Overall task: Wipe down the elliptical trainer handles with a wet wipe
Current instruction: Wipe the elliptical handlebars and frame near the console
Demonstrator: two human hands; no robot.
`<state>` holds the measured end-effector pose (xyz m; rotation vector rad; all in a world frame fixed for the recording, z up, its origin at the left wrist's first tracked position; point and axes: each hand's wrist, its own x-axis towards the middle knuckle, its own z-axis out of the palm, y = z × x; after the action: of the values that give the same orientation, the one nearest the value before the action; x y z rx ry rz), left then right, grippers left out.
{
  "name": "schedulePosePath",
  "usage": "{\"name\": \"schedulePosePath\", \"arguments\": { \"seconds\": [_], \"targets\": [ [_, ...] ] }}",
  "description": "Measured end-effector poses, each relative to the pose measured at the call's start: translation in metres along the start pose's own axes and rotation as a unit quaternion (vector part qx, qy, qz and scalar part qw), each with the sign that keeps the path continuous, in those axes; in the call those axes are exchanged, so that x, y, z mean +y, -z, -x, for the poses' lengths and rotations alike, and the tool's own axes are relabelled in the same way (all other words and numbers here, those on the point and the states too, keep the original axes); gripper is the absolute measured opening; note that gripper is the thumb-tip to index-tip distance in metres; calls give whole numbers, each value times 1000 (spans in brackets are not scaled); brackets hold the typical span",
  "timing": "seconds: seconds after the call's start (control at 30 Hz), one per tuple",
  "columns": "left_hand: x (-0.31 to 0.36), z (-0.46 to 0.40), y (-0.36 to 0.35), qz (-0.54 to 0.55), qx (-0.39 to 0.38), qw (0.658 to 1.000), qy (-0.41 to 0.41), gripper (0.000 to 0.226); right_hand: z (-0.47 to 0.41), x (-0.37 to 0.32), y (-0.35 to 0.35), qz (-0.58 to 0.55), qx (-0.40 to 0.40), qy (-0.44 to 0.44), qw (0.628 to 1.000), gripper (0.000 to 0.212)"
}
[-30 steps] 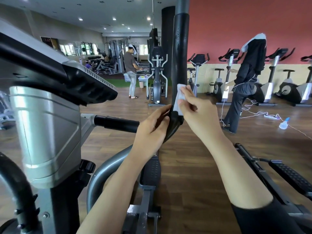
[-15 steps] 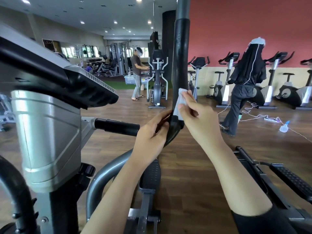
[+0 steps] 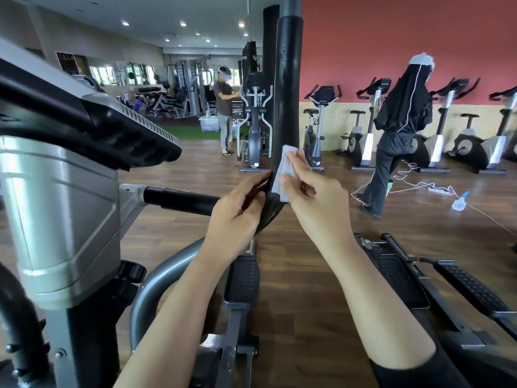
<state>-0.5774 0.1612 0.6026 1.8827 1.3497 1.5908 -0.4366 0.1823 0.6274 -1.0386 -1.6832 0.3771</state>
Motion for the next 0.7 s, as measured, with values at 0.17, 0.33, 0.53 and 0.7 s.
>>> {"name": "schedulePosePath", "arguments": {
  "seconds": [0.17, 0.33, 0.53, 0.7],
  "targets": [
    [2, 1, -2, -38, 16, 999, -1, 40, 13, 4, 1, 1, 6, 24, 1000, 37],
    [6, 4, -6, -63, 32, 998, -1, 40, 18, 13, 10, -1, -7, 57, 998, 37],
    [11, 28, -15, -115, 77, 990, -24, 39, 34, 30, 15, -18, -18, 117, 993, 39],
    [1, 61, -15, -207, 148, 965, -64, 38, 55, 43, 15, -43, -39, 126, 990, 40]
  ]
}}
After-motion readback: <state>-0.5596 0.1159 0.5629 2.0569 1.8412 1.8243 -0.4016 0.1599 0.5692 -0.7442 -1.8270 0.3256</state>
